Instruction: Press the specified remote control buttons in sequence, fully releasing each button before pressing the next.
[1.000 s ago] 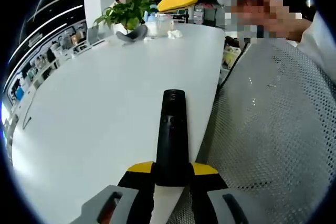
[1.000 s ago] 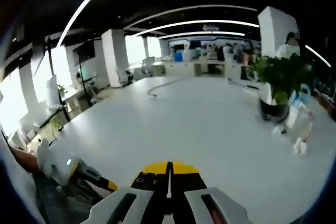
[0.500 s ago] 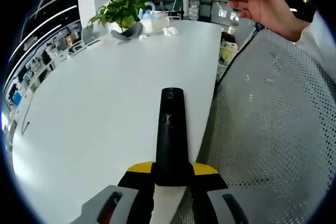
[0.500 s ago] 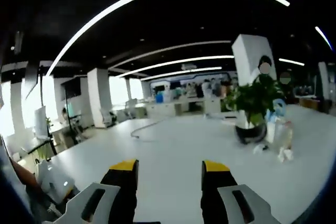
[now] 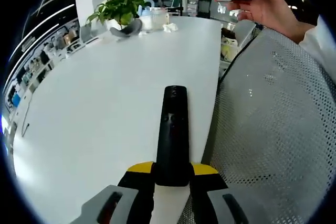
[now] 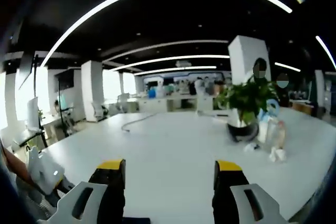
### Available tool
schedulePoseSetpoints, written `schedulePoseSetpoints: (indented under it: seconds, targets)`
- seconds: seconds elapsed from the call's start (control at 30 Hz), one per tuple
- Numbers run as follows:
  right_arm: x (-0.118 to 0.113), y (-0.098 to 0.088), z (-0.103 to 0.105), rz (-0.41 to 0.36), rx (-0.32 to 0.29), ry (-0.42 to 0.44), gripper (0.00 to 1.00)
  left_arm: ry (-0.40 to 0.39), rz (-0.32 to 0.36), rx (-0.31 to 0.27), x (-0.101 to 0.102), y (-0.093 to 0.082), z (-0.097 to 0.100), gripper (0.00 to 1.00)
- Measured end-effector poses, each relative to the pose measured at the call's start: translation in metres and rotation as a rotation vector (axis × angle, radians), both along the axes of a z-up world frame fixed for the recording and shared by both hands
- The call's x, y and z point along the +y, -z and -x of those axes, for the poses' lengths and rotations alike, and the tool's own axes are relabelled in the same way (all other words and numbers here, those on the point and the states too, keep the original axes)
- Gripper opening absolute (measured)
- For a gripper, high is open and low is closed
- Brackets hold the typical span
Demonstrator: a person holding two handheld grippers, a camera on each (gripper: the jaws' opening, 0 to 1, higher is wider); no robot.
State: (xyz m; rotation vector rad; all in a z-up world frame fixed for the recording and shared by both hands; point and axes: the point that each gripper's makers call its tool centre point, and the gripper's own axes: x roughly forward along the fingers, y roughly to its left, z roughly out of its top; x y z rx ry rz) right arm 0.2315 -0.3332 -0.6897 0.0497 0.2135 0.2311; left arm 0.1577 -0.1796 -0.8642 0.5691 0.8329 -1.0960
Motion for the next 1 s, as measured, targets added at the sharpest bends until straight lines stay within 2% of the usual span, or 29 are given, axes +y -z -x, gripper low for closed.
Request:
schedulePoseSetpoints:
  seconds: [0.2,0.3,0.83,1.0]
  targets:
    - [0.001,0.003,0.0,0.01,0.012,-0.004,0.63,0.044,-0.031,0.013,0.001,0.0,-0.003,0.24]
    - [-0.001,0.005,-0.001,0.02,0.018,0.008,0.67,0.061,-0.039,0.017,0.002,0.0,-0.006,0.24]
    - [-0.008,0.008,0.001,0.021,0.038,0.038,0.66,0.069,-0.078,0.044,0.005,0.001,-0.029,0.24]
    - [-0.008,0.01,0.001,0.023,0.045,0.041,0.65,0.085,-0.112,0.054,0.005,0.001,-0.035,0.24]
